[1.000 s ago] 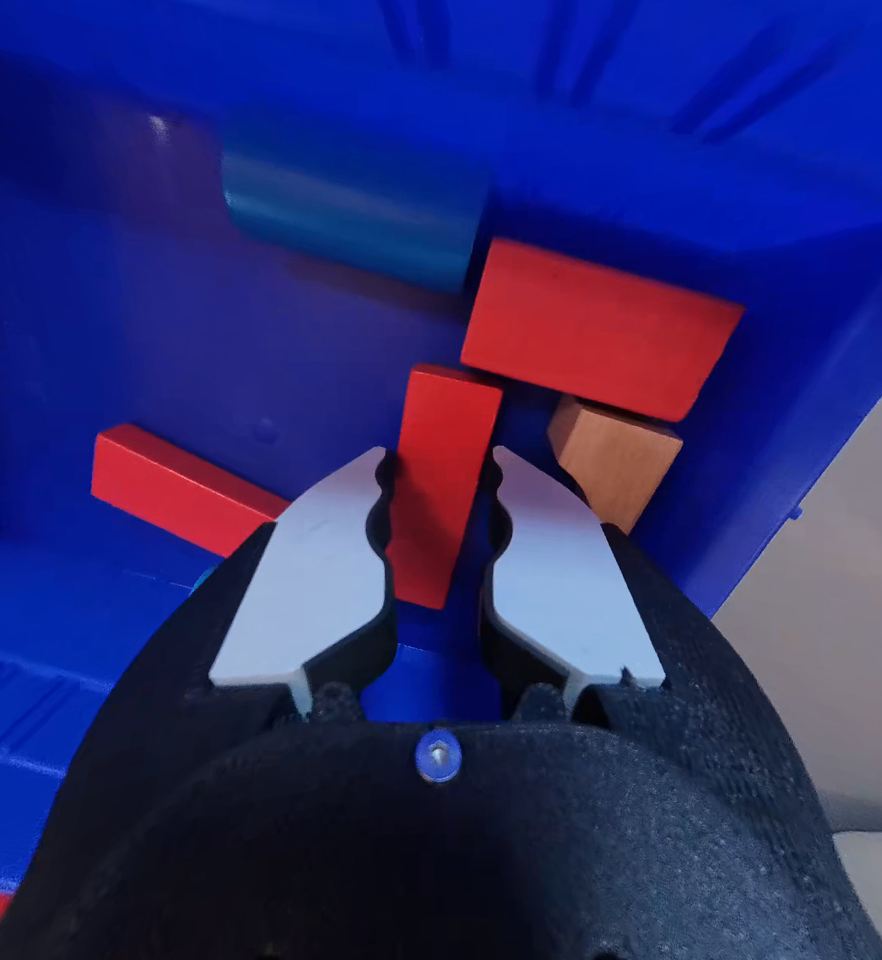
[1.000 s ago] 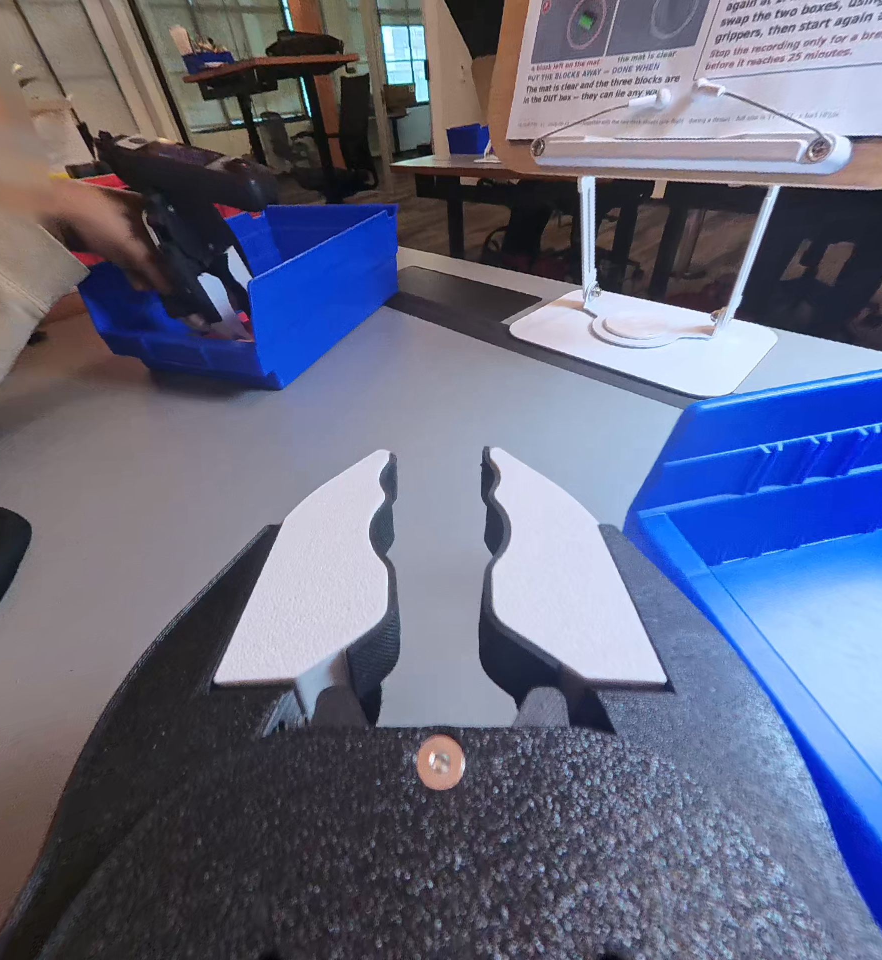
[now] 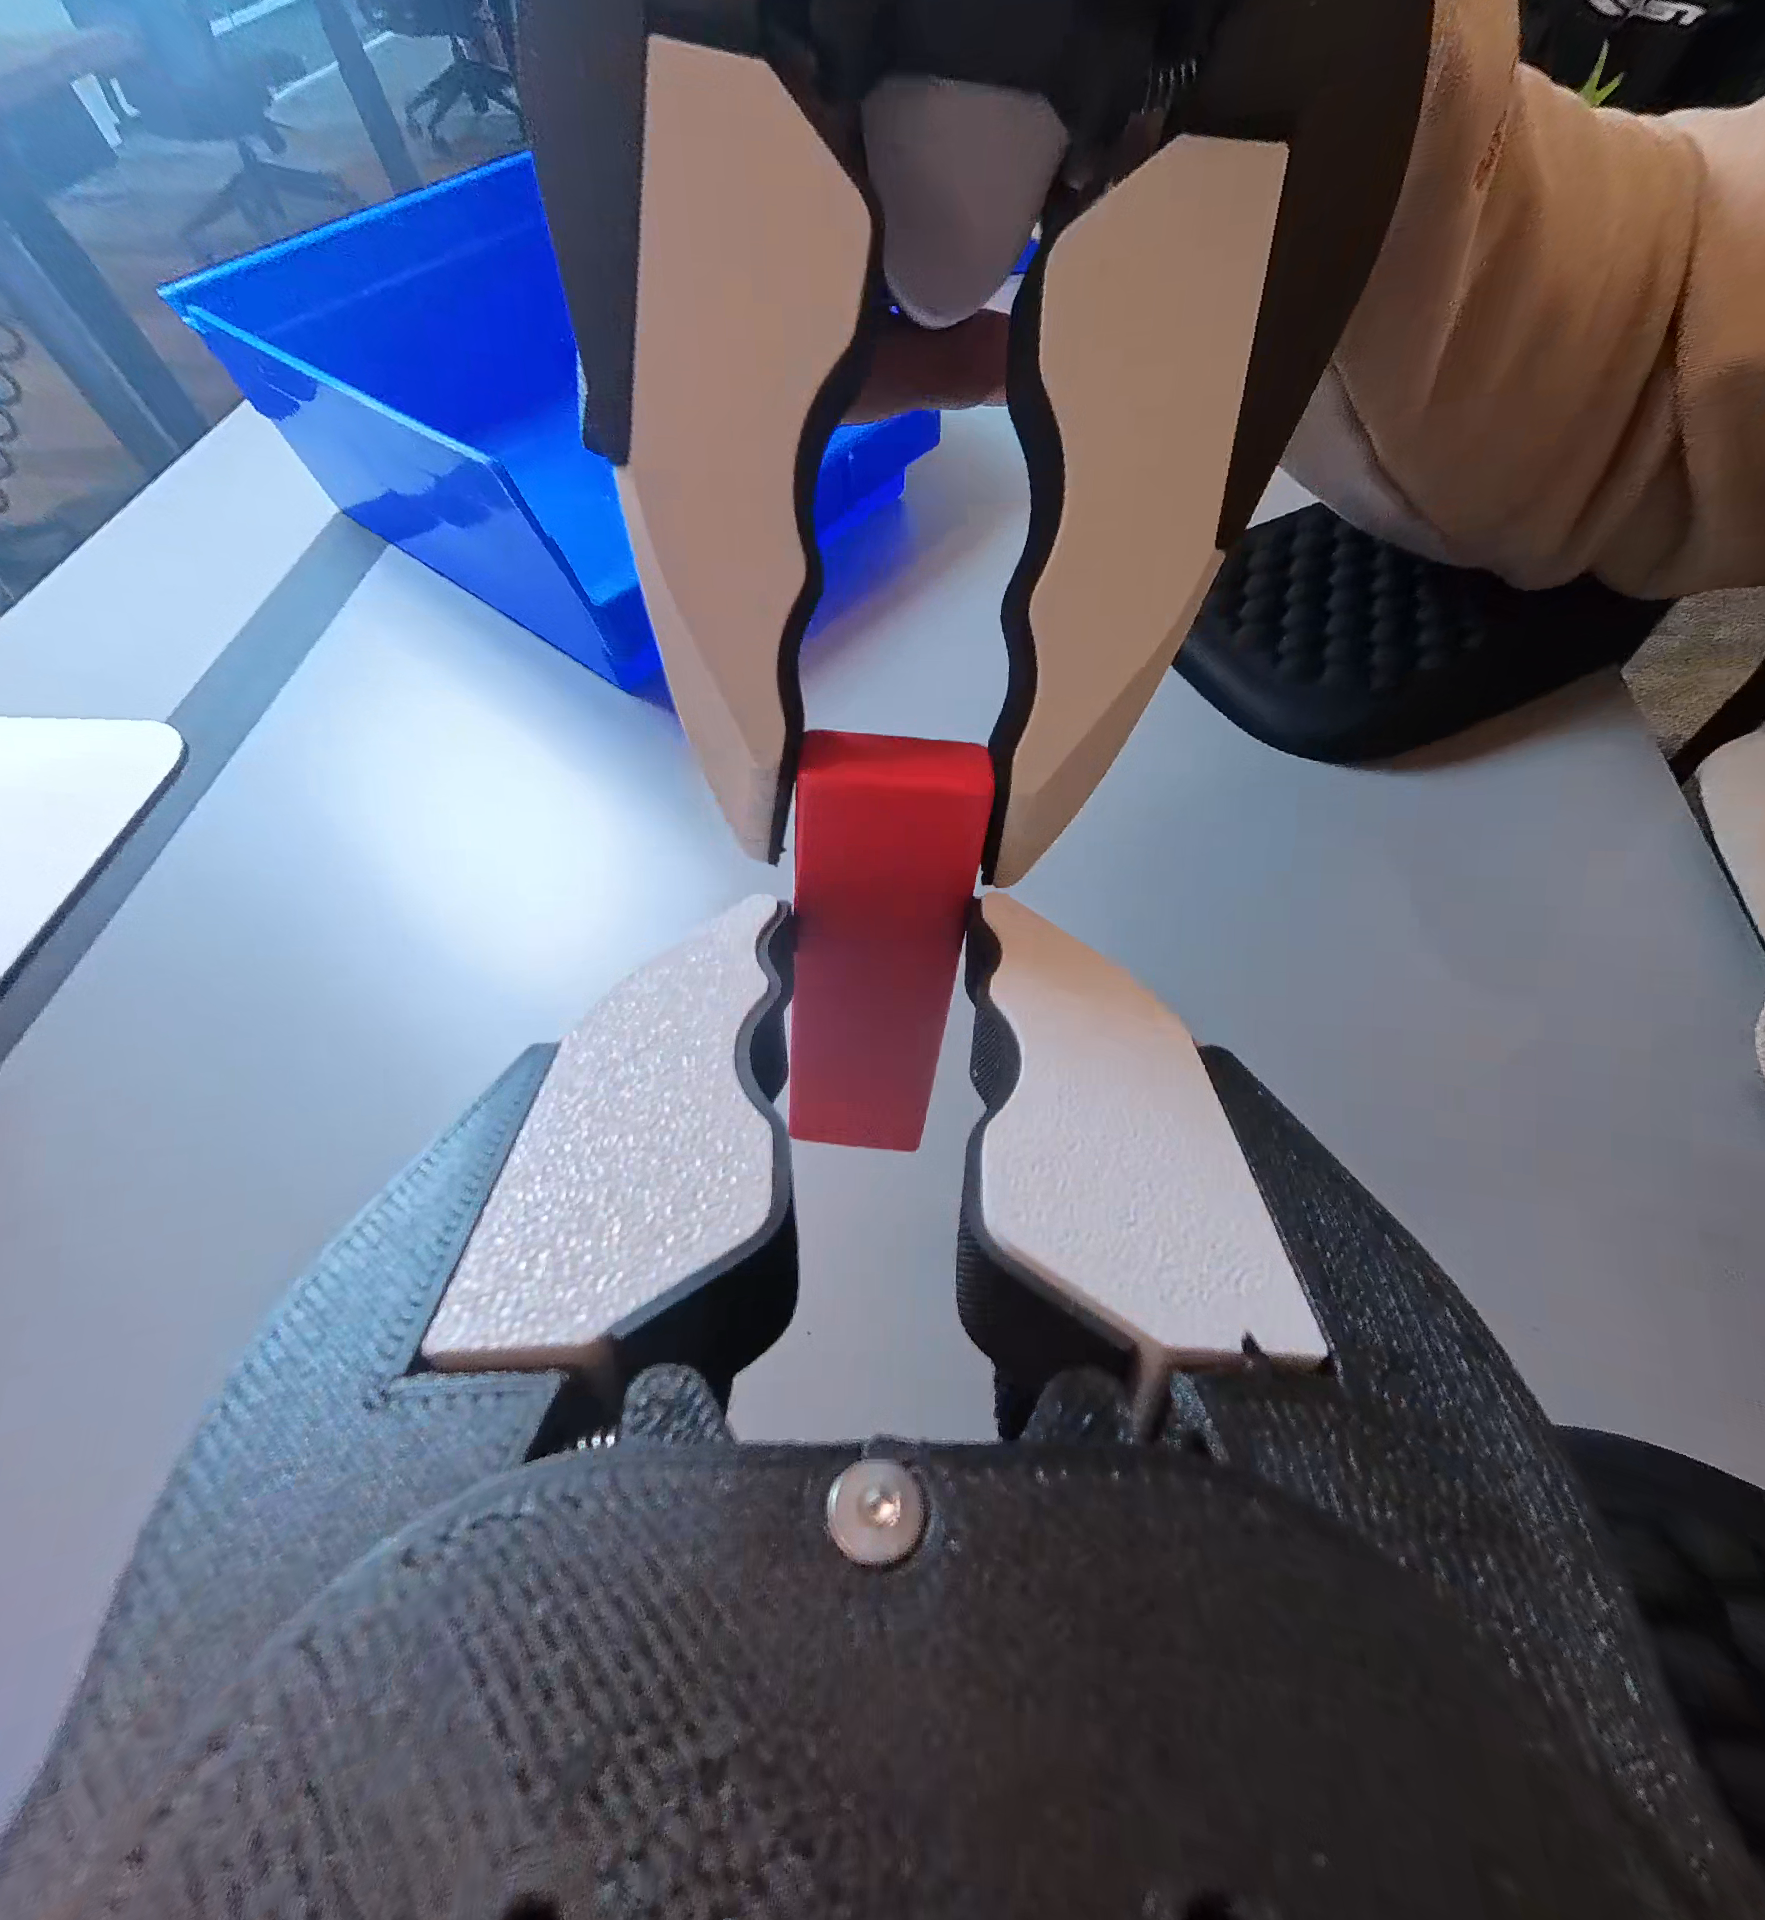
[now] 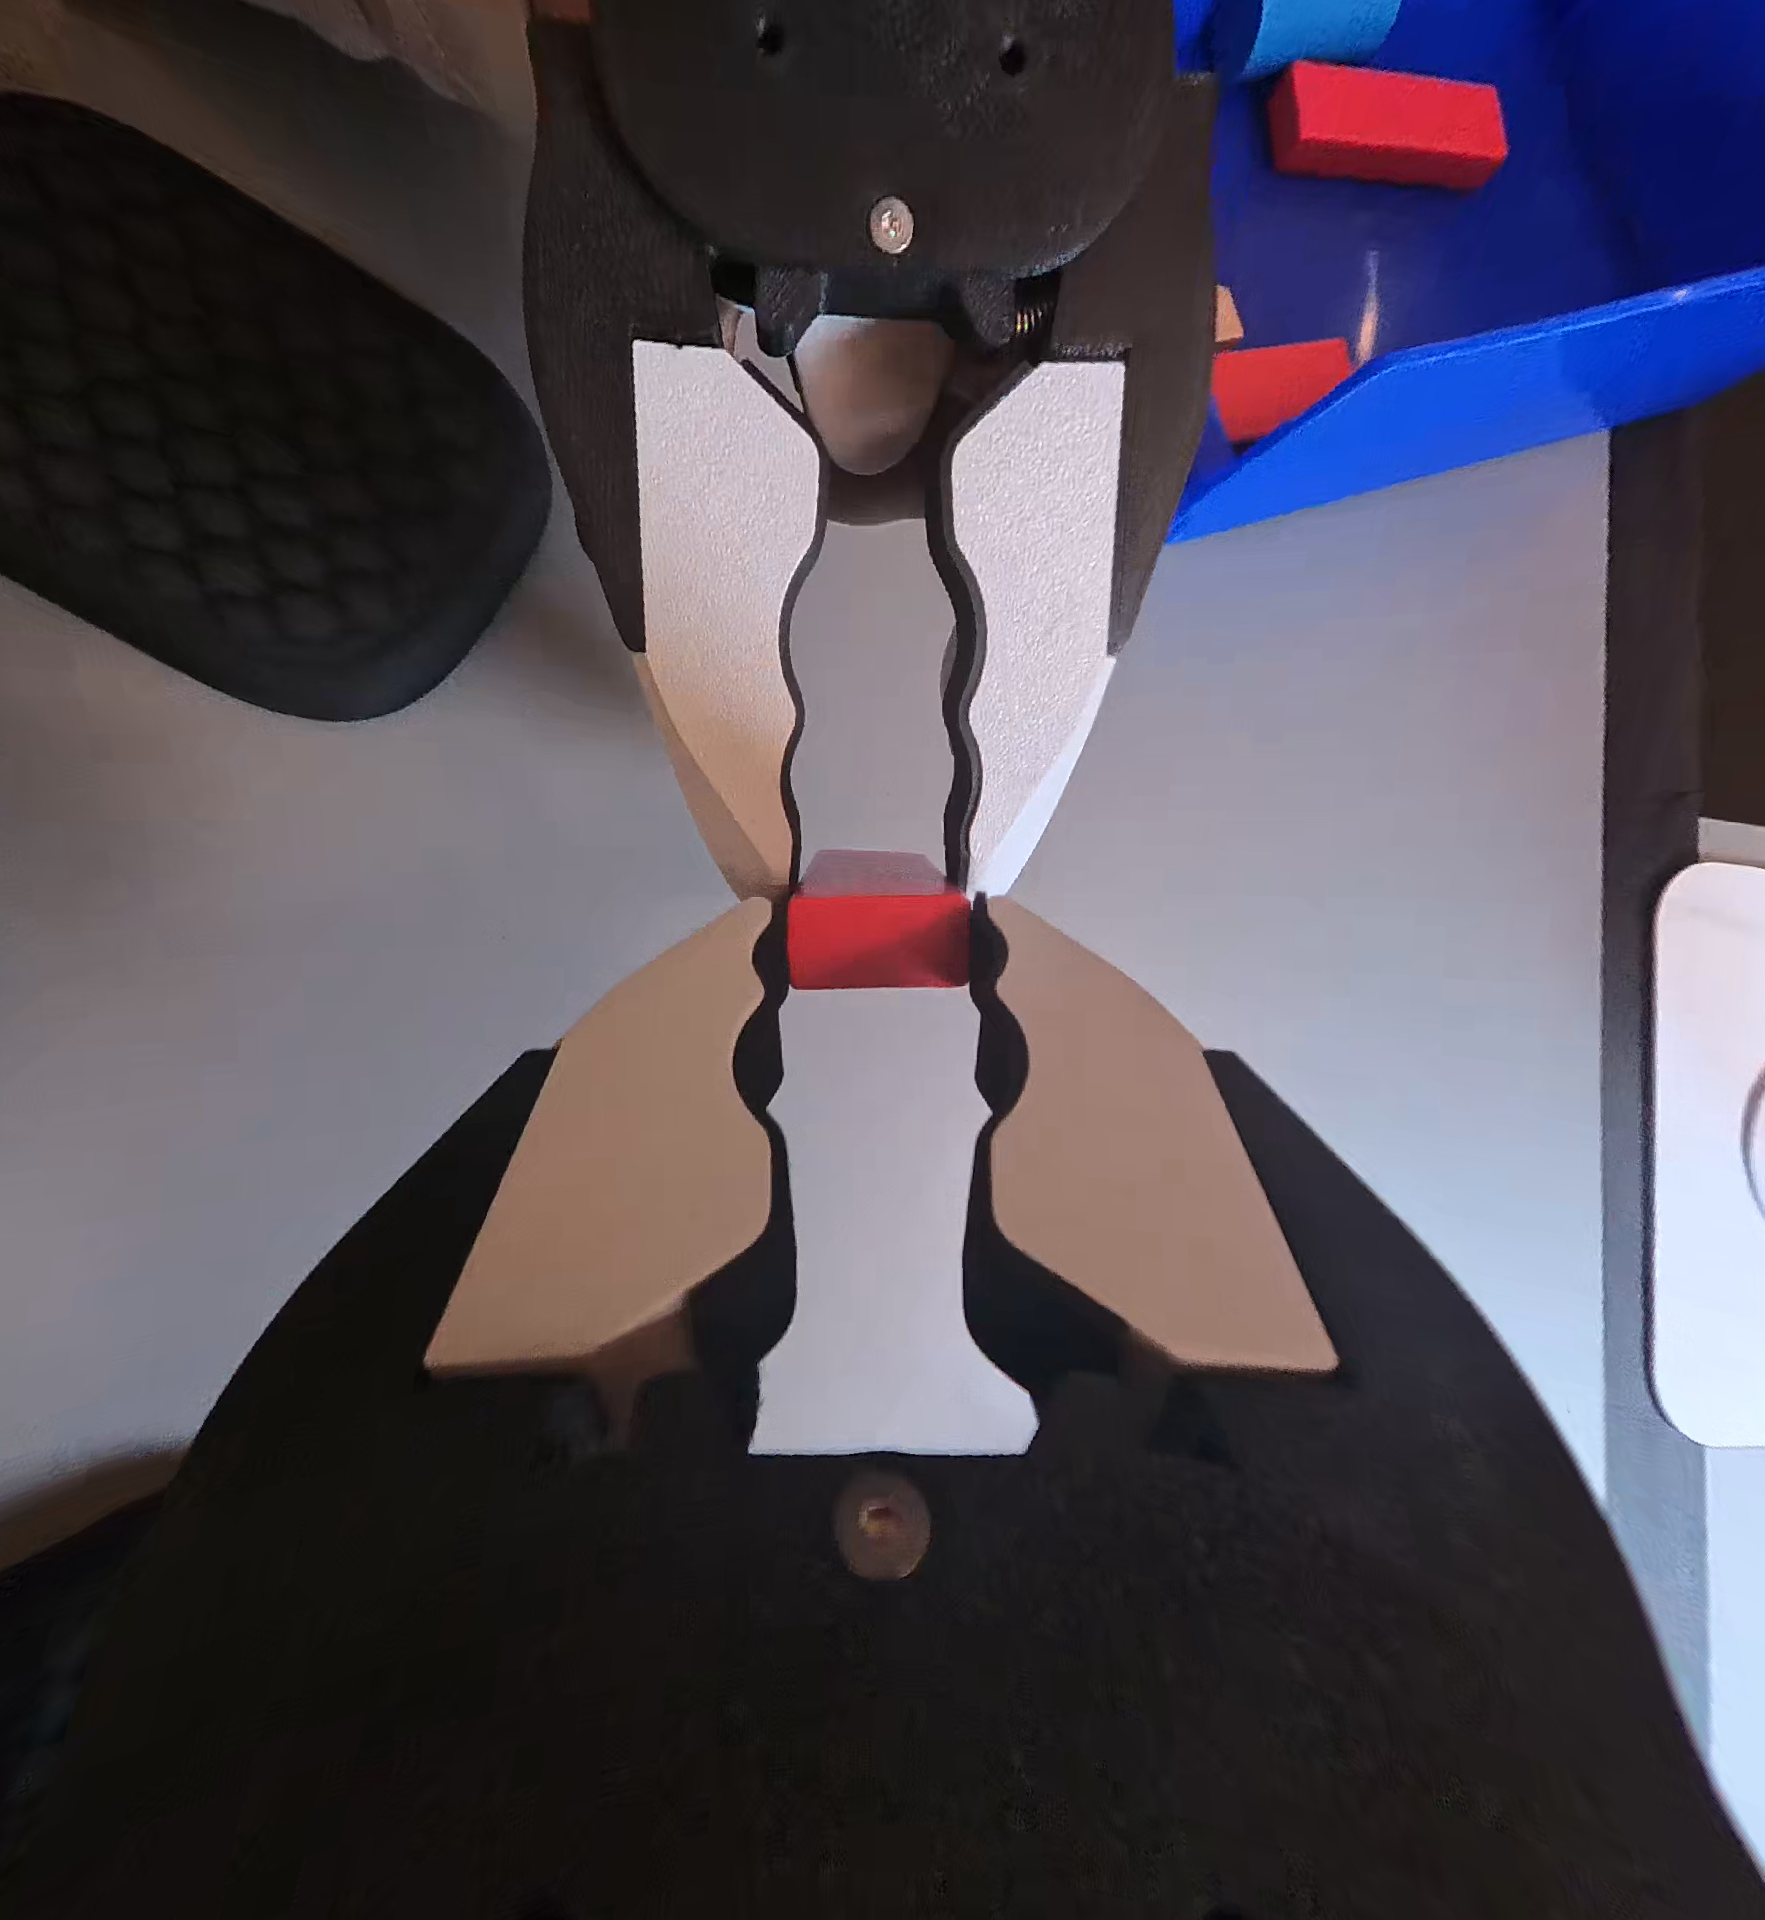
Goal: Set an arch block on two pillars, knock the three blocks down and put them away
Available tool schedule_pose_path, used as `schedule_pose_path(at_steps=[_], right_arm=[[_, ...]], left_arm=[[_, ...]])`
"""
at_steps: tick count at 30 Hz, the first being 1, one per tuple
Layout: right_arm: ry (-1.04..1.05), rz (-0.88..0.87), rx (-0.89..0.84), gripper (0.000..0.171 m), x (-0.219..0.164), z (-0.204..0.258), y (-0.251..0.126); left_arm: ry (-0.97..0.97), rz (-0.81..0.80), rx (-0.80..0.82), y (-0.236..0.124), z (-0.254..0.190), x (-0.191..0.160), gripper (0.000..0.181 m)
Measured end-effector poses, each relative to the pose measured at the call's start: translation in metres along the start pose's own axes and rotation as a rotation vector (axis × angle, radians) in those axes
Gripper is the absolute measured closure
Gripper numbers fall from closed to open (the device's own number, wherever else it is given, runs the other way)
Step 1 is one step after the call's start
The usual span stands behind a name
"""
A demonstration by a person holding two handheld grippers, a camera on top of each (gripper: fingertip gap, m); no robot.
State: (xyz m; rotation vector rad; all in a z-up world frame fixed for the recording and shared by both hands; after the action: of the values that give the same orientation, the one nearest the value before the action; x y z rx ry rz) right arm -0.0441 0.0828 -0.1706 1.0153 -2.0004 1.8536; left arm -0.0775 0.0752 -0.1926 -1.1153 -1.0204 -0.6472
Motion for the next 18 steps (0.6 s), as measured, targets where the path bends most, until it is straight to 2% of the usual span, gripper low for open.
schedule_pose_path(at_steps=[6,9,14,18], right_arm=[[0.019,0.038,0.039,0.138,-0.013,0.001,-0.005],[0.081,0.092,0.028,0.138,-0.034,-0.006,-0.022],[0.206,0.197,0.017,0.138,-0.08,-0.021,-0.033],[0.231,0.207,0.024,0.138,-0.092,-0.029,-0.028]], left_arm=[[-0.044,-0.028,-0.022,0.009,-0.003,-0.006,0.149],[-0.064,-0.025,0.019,0.008,0.005,-0.014,0.14],[-0.091,-0.035,0.133,0.001,0.017,-0.035,0.141],[-0.119,-0.031,0.202,-0.009,0.016,-0.055,0.148]])
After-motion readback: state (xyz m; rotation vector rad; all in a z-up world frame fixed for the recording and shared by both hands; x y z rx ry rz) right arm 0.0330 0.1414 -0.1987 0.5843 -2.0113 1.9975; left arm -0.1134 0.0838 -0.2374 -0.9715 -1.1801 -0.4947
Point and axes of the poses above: each gripper's, where its closed fingertips meet, y out along the fingers, x out of its top, z = x × y across the jaws, the point moved 3 cm from there along -y, back along the fingers, and after that the axes turned 1 degree about y, right-handed, at the moved point
